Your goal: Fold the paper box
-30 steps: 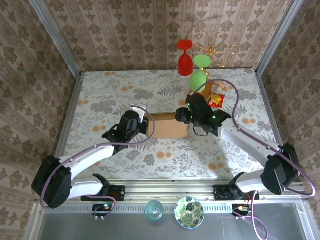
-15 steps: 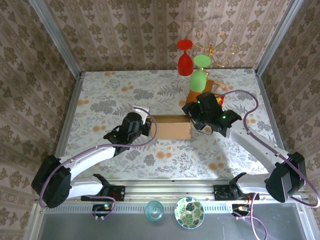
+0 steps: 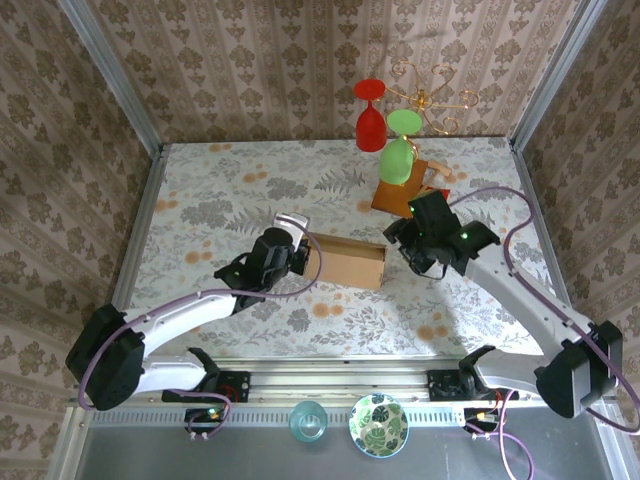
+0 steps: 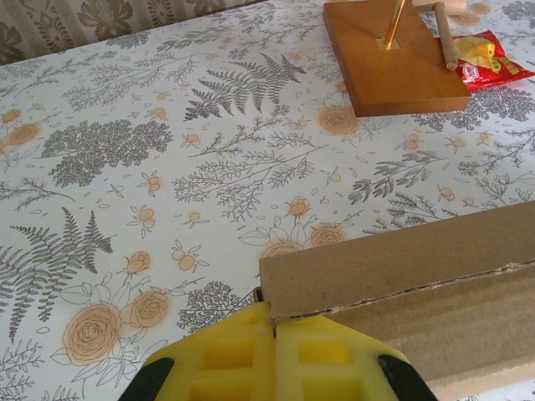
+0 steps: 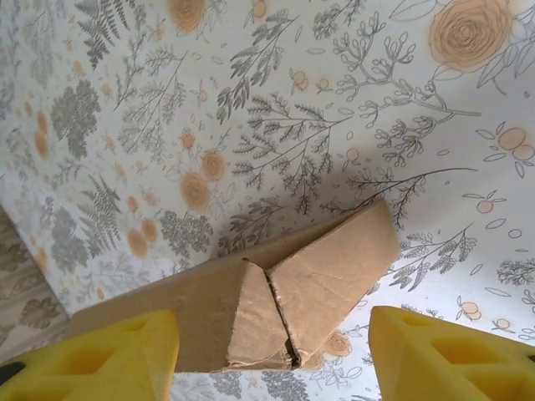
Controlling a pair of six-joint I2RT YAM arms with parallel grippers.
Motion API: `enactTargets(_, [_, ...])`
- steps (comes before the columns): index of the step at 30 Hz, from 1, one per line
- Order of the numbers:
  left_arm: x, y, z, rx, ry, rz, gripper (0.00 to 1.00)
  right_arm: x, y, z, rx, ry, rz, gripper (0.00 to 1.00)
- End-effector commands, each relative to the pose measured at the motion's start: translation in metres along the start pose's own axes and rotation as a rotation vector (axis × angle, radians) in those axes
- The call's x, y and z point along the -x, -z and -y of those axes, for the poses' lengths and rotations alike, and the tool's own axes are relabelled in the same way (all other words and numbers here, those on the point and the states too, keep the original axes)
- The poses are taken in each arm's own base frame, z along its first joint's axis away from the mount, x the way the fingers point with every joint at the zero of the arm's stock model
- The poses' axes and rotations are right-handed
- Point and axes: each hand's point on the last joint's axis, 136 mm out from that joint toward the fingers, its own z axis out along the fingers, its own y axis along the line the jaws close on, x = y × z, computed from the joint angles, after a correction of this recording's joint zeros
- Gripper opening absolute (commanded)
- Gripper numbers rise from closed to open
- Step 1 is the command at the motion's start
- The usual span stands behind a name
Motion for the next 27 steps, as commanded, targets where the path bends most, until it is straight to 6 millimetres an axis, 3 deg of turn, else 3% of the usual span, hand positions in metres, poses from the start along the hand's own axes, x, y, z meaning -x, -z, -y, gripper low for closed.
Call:
enactTargets(1, [-0.013,-0.002,-0.002,0.035,-0.034,-0.057,0.00,-0.014,-0.005,-0.015,0.134,-0.161,-0.078,0.67])
enactTargets(10, [-0.016,-0.001,-0.002,0.048,-0.019,-0.059,0.00,-0.027,-0.018,-0.010,0.198,-0.362,-0.162,0.65])
enactTargets(21, [-0.016,0.006,0.001,0.027,0.012,-0.054,0.00,-0.031,-0.037,0.012,0.170,-0.421,-0.163,0.46])
enactTargets(27, [-0.003,0.029,0.001,-0.008,0.107,-0.030,0.34,-0.032,-0.043,0.021,0.141,-0.403,-0.157,0.43])
